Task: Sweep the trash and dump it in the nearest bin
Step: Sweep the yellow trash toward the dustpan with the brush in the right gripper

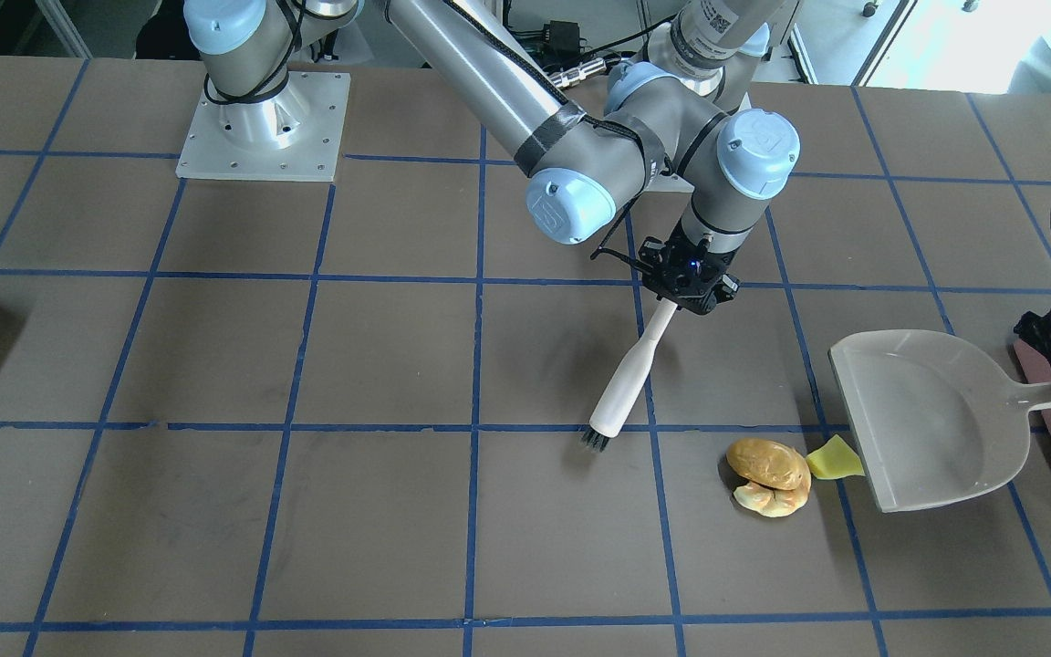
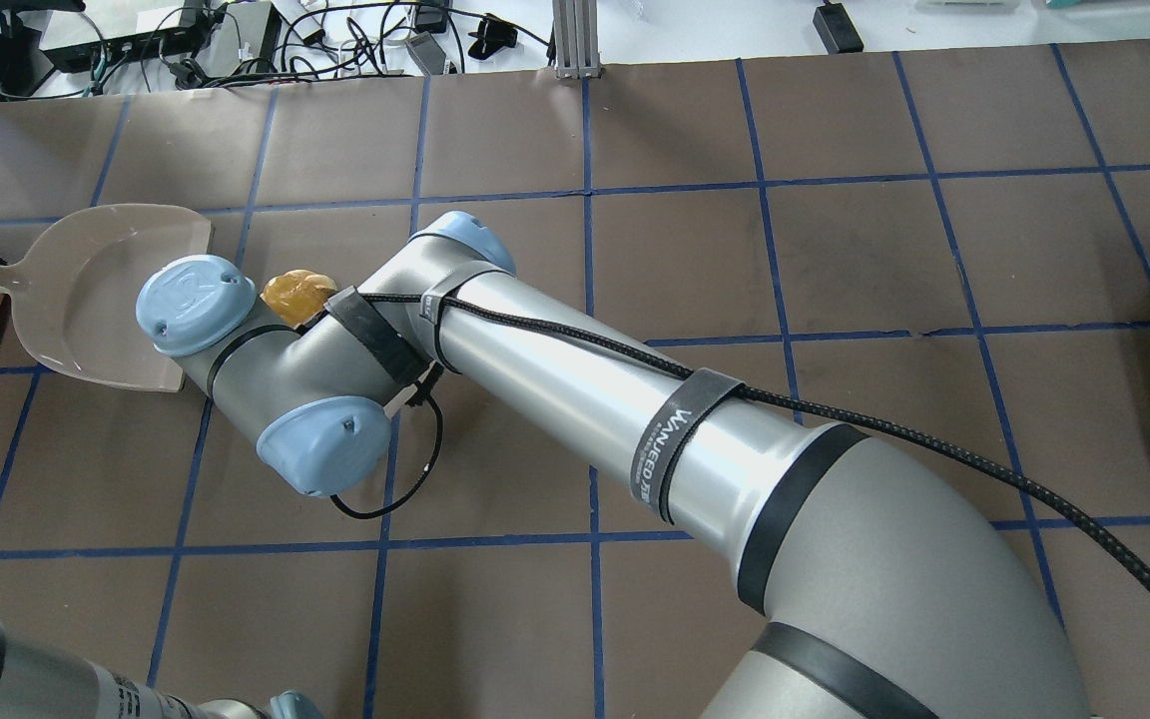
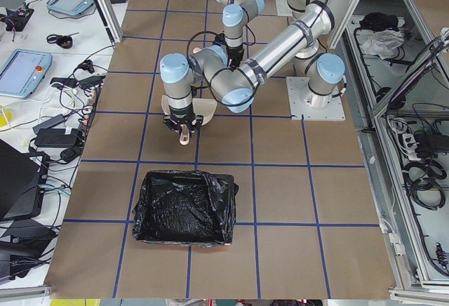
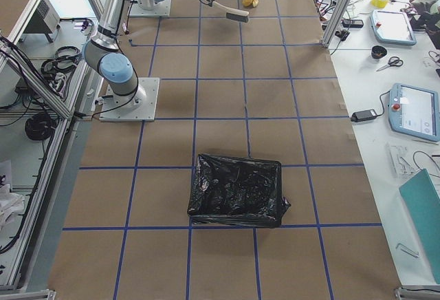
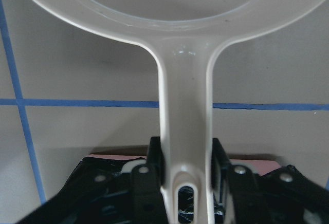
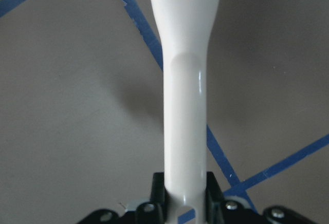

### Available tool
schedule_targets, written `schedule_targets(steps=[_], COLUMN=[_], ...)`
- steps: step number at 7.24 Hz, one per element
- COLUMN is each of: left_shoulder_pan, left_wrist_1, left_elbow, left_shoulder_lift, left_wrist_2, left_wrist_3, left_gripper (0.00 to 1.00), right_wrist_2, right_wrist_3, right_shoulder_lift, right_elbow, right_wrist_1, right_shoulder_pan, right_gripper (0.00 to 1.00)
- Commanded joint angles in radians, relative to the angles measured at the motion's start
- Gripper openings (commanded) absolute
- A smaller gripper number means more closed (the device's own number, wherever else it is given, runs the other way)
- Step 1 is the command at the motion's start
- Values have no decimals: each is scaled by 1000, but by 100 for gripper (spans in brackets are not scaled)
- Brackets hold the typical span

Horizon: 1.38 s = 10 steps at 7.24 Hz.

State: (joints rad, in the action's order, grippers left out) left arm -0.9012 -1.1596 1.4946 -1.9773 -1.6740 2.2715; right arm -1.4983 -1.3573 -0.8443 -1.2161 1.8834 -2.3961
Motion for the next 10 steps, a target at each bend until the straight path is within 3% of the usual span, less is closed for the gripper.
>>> schedule_targets(steps=[1,3,7,10], left_shoulder_pan=[57,56,27,-12], left_wrist_1=[58,78,75,55], left_elbow=[-42,-68,-68,-60], left_shoulder_lift=[-92,-150,-173,-175], left_wrist_2=[0,-4,-12,-15], left_wrist_3=[91,85,-52,-46], left_gripper=[0,0,0,0], right_wrist_2=[6,4,24,30], right_wrist_3=[0,-15,-31,-42], right_shoulder_lift=[17,92,137,203], right_elbow=[25,134,228,334], right_wrist_1=[3,-50,-53,-64], right_shoulder_pan=[0,0,0,-6], right_gripper=[0,0,0,0])
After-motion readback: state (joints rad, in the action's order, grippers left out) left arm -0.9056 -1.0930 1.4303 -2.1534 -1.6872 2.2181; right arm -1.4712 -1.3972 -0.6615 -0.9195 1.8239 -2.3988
